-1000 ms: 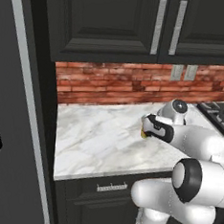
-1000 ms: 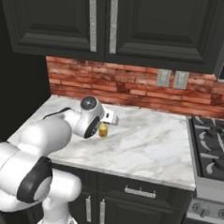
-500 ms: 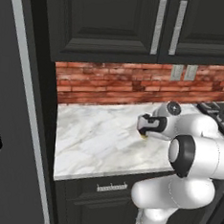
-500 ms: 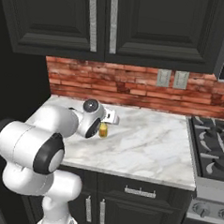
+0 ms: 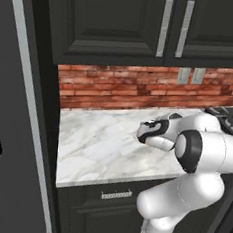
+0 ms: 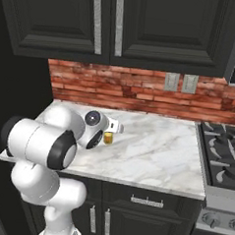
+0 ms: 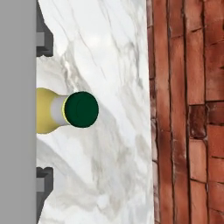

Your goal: Place the mustard and condiment bottle from the counter to the top shelf of the fridge. If the existing items in the fridge are on the top shelf, move them to other shelves.

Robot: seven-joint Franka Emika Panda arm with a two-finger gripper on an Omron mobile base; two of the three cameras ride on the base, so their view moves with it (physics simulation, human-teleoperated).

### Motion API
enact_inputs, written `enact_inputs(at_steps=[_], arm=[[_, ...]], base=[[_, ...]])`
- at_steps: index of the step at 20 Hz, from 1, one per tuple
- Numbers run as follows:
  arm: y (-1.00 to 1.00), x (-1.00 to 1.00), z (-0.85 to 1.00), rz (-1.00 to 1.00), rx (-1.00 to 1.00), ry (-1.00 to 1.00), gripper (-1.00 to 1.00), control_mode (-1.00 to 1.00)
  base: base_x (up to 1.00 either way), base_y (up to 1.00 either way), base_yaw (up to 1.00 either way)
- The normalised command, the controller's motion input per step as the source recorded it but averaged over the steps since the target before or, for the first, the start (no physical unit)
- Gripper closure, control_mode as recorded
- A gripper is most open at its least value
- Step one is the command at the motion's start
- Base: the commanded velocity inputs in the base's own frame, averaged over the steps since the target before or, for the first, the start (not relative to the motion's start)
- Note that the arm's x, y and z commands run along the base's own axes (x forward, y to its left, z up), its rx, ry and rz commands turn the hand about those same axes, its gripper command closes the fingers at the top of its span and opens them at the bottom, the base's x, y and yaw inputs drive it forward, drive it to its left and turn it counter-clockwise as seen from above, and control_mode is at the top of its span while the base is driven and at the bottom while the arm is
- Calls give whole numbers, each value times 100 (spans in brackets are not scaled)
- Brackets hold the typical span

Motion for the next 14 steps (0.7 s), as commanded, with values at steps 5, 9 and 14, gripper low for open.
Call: enact_inputs(at_steps=[5,9,14], arm=[[0,25,-6,0,0,-5,-100,-100],[0,4,-3,0,0,-4,-100,-100],[0,0,-9,0,0,-7,-100,-100]], base=[[0,0,0],[0,0,0],[0,0,0]])
